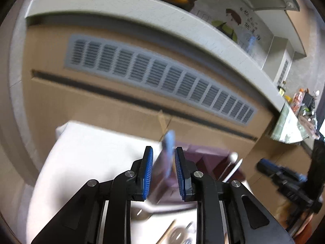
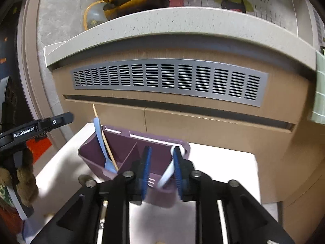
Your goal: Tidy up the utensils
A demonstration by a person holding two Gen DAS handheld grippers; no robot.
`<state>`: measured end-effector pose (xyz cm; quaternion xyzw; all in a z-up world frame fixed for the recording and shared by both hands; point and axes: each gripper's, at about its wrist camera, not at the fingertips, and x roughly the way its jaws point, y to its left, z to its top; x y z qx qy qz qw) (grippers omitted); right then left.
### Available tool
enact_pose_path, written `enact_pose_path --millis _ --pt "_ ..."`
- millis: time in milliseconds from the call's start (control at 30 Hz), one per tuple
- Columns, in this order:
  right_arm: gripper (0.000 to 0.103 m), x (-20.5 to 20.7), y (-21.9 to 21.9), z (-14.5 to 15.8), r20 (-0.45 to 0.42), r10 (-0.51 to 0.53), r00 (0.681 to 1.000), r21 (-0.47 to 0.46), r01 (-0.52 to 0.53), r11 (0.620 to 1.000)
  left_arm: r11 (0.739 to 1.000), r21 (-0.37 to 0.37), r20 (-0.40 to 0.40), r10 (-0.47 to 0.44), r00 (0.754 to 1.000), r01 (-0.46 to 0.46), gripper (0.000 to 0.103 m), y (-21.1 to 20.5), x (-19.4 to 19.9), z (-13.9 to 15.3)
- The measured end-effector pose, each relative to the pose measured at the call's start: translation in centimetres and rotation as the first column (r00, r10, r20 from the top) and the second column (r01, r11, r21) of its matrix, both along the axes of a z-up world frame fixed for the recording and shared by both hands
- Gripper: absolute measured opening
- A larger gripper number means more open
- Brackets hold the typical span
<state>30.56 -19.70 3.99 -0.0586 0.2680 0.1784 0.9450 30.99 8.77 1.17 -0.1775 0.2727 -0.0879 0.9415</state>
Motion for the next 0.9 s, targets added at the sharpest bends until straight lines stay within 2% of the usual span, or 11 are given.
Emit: enact_pose_path --millis 100,233,333,433,567,600,667,767,833,900 --pt "0.025 -1.7 -0.4 -0.6 -0.023 0.048 0.999 -0.022 -0.049 0.999 0.999 0.029 -0.092 -0.026 0.995 0.029 0.023 0.1 -1.5 -2.6" --pt "0.025 -3.0 0.8 -4.0 -0.145 0.121 0.982 -0.086 -0.135 0.987 0.993 0.075 -0.200 -0.071 0.977 0.088 0.023 -0.7 -2.9 -6.0" --pt "0.025 -3.9 1.7 -7.6 -0.257 0.156 0.954 -0.153 -0.200 0.968 0.988 0.101 -0.252 -0.088 0.964 0.117 0.023 -1.5 -3.7 -7.3" --pt "0.025 -5.2 1.8 -9.6 -0.290 0.151 0.945 -0.204 -0.215 0.955 0.981 0.108 -0.282 -0.127 0.951 0.163 0.023 -2.0 -4.7 -8.2" --pt "0.025 -6.9 -0.1 -10.4 -0.354 0.170 0.920 -0.126 -0.227 0.966 0.969 0.118 -0.298 -0.175 0.938 0.218 0.023 -2.8 -5.2 -8.7" --pt "0.025 -7.6 -0.7 -10.3 -0.361 0.174 0.916 -0.107 -0.227 0.968 0.969 0.120 -0.294 -0.173 0.940 0.216 0.023 -2.9 -5.0 -8.7" --pt "0.025 -8.8 -1.7 -10.4 -0.342 0.146 0.928 -0.129 -0.200 0.971 0.974 0.115 -0.280 -0.158 0.947 0.197 0.024 -2.7 -4.3 -8.3" --pt "0.025 -9.6 -2.4 -10.2 -0.312 0.107 0.944 -0.158 -0.163 0.974 0.991 0.063 -0.258 -0.100 0.961 0.120 0.028 -1.4 -1.9 -7.8" --pt "0.025 -9.7 -2.9 -10.0 -0.317 0.105 0.943 -0.126 -0.151 0.980 0.997 0.029 -0.280 -0.065 0.958 0.076 0.029 -0.4 0.1 -8.2" --pt "0.025 -9.7 -3.4 -10.2 -0.334 0.109 0.936 -0.079 -0.143 0.987 0.998 0.022 -0.341 -0.053 0.939 0.064 0.029 0.2 1.9 -9.0"
